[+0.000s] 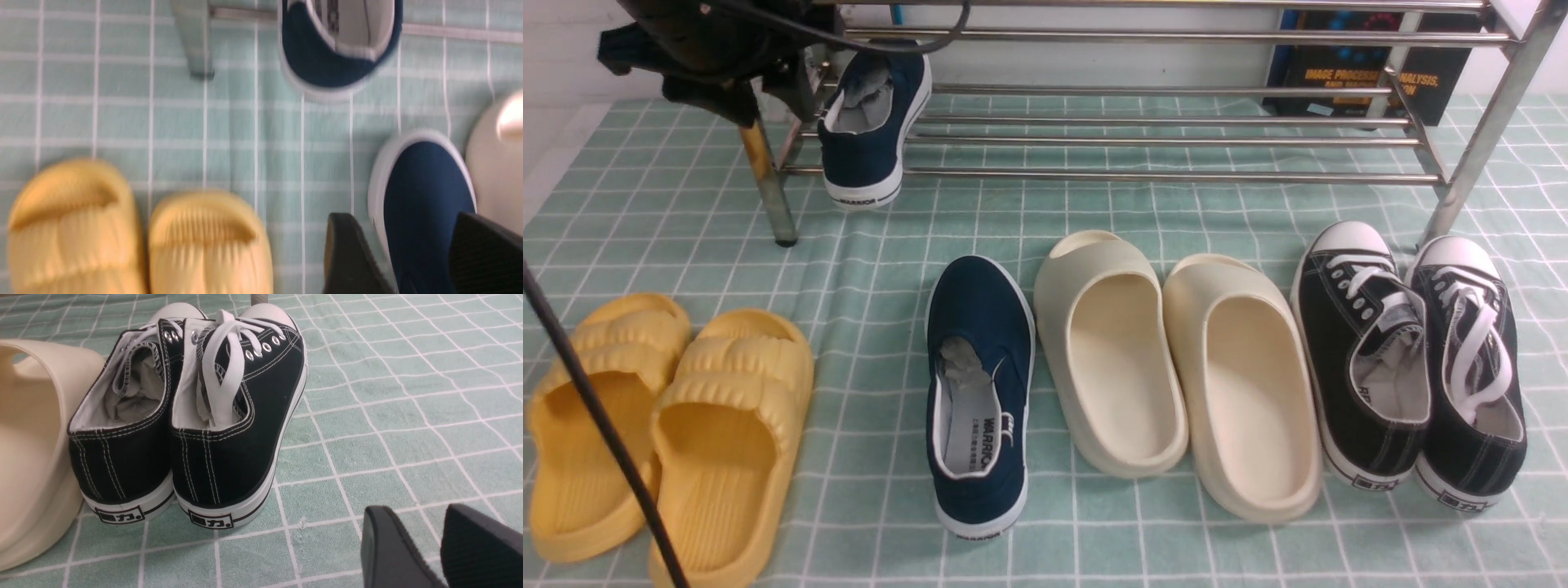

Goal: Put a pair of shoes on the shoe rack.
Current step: Use the left arm to grab the shoe closest to it

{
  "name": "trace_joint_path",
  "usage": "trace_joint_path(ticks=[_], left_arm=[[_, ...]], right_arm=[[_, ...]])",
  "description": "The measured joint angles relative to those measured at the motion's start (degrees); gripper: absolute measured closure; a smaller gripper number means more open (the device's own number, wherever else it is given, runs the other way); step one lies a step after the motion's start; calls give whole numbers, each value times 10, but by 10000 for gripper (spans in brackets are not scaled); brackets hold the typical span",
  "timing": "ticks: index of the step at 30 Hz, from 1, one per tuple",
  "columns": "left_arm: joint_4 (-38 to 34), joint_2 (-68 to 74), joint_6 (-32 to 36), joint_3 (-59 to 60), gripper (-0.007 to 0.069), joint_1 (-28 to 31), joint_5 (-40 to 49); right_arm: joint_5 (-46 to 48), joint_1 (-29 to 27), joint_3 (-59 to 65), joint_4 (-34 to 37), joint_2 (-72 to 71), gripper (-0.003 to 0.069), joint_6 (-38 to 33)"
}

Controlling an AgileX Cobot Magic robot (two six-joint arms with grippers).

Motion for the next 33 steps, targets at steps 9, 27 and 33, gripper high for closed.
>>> trace_joint_path(ticks=[9, 27, 33], left_arm=[[22, -111, -39, 182, 440, -126, 12], [13, -79, -179, 420, 381, -198, -163], [-20, -53, -180, 420, 256, -199, -226]], right_arm=[[0, 0, 0, 0, 0, 420, 0], [0, 0, 0, 0, 0, 420, 0], [0, 0, 0, 0, 0, 420, 0]])
